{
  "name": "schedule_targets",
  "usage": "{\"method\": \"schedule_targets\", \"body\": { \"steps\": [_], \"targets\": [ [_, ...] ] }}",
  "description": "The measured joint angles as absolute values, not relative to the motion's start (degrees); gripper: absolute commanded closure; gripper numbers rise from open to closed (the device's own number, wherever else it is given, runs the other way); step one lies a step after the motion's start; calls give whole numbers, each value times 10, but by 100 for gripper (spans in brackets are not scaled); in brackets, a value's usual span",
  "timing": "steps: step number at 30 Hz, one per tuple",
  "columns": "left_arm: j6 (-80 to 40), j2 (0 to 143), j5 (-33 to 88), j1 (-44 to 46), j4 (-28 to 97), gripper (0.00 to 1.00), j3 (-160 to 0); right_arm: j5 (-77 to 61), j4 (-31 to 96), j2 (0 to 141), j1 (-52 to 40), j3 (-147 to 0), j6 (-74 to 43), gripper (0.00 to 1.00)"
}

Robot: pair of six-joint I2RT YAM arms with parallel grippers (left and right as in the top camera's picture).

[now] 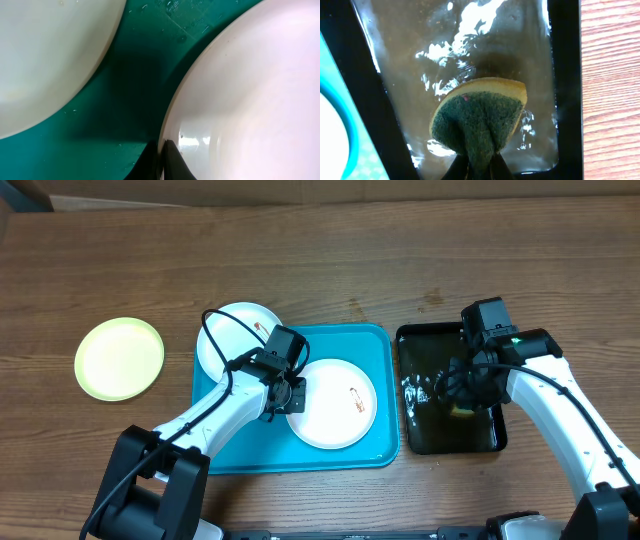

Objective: Clean dirty plates on tray and stack at the side
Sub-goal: 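Rub the sponge in the black tray water with the right gripper, then carry the sponge left onto the lower white plate with the right gripper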

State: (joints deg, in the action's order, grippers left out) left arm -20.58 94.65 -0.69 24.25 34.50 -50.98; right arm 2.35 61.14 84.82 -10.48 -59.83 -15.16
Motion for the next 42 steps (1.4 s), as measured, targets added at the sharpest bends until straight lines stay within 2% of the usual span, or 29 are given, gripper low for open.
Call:
{"method": "schedule_targets", "body": {
  "steps": [16,25,32,34,42],
  "targets": [
    [-206,947,-2,242,343,96,-510,-6,604,848,-105,-599,-139,96],
    [-206,947,-2,243,343,96,-510,-153,579,849,-130,-682,-100,96],
    [-206,947,-2,243,343,96,-510,-171,481,856,-260,-684,-91,96],
    [-206,947,-2,242,343,96,-510,-126,458,867,-315,-678,-90,96],
    [-206,947,-2,243,343,96,-510,61,405,947,-420,-653,-59,96]
  ]
}}
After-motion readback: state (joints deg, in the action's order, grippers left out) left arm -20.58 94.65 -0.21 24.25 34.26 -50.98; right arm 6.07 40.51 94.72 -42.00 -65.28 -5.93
